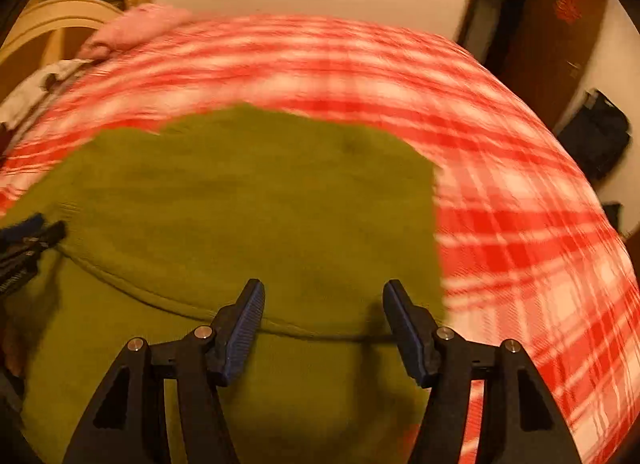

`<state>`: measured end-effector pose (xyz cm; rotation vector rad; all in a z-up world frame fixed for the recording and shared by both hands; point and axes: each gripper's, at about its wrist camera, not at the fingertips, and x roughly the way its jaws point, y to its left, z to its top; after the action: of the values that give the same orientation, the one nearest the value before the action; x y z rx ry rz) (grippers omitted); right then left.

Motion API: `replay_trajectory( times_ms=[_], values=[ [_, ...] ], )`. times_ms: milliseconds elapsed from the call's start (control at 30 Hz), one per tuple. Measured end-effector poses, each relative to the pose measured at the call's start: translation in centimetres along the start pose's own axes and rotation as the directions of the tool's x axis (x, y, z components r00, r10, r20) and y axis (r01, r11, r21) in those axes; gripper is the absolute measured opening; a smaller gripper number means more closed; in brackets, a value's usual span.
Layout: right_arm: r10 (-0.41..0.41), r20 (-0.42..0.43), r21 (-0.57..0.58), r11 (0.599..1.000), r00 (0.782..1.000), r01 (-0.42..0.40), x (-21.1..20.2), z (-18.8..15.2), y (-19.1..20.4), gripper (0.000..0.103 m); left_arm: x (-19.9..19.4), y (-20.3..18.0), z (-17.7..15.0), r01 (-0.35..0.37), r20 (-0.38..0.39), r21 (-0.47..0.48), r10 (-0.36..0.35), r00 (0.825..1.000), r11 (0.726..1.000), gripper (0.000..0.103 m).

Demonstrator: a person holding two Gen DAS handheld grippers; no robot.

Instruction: Fold small clothes

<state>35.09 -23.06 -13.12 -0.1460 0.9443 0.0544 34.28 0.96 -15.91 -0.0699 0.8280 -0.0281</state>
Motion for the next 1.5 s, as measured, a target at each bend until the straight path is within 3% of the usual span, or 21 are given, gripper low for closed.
replay_trajectory(
  times_ms=[100,267,367,467,600,700,733,767,867,967,1233,1367,1500],
  values=[
    [0.113,0.013,-0.058,0.992,0.994,-0.112,0.1,0.9,4.6,0.063,-1.7,1.7,-0.3,-0.051,0.045,-0.027,0.052,0.998,0.998,0.076],
    [0.189,0.003,-0.142,0.972,0.982,-0.187,1.6,0.9,11.0,0.063,-4.7,5.2,-0.9,-0.095,0.076,-0.042,0.098,0.992,0.995,0.077],
    [0.255,-0.085,-0.157,0.951,0.963,-0.266,3.3,-0.2,13.7,0.064,-6.5,7.6,-1.4,-0.116,0.089,-0.050,0.120,0.989,0.992,0.079],
    [0.213,-0.054,-0.258,0.941,0.976,-0.220,2.2,-1.4,15.7,0.064,-8.0,9.8,-2.0,-0.149,0.103,-0.051,0.154,0.983,0.987,0.079],
    [0.201,0.013,-0.278,0.942,0.980,-0.189,0.8,-0.2,16.9,0.064,-9.6,13.1,-2.8,-0.212,0.117,-0.065,0.218,0.969,0.975,0.082],
    [0.232,-0.011,-0.309,0.924,0.973,-0.224,1.7,1.1,19.4,0.062,-10.3,15.8,-3.3,-0.241,0.098,-0.114,0.252,0.963,0.964,0.083],
    [0.209,-0.029,-0.332,0.920,0.977,-0.207,2.3,1.1,20.5,0.062,-10.4,16.5,-3.4,-0.252,0.090,-0.127,0.264,0.960,0.959,0.083],
    [0.175,-0.029,-0.347,0.921,0.984,-0.174,2.9,1.1,21.3,0.059,-10.5,17.0,-3.6,-0.261,0.082,-0.137,0.273,0.958,0.956,0.083],
    [0.182,0.005,-0.317,0.933,0.983,-0.171,2.9,1.1,21.7,0.012,-11.0,19.2,-4.3,-0.280,0.064,-0.175,0.295,0.953,0.944,0.083],
    [0.190,0.034,-0.334,0.928,0.981,-0.168,1.8,0.6,22.4,0.007,-11.5,21.0,-5.2,-0.307,0.050,-0.191,0.321,0.946,0.932,0.083],
    [0.200,0.031,-0.339,0.924,0.979,-0.178,1.9,-0.1,23.5,0.006,-12.3,25.1,-6.3,-0.381,0.032,-0.249,0.401,0.916,0.890,0.083],
    [0.263,0.026,-0.362,0.902,0.964,-0.236,0.6,-0.6,24.5,0.001,-12.9,26.6,-6.7,-0.406,0.034,-0.269,0.429,0.902,0.874,0.083],
    [0.220,0.033,-0.439,0.880,0.975,-0.183,0.7,-1.7,26.0,0.002,-13.2,28.3,-7.2,-0.426,0.034,-0.299,0.456,0.889,0.854,0.083]
  ],
)
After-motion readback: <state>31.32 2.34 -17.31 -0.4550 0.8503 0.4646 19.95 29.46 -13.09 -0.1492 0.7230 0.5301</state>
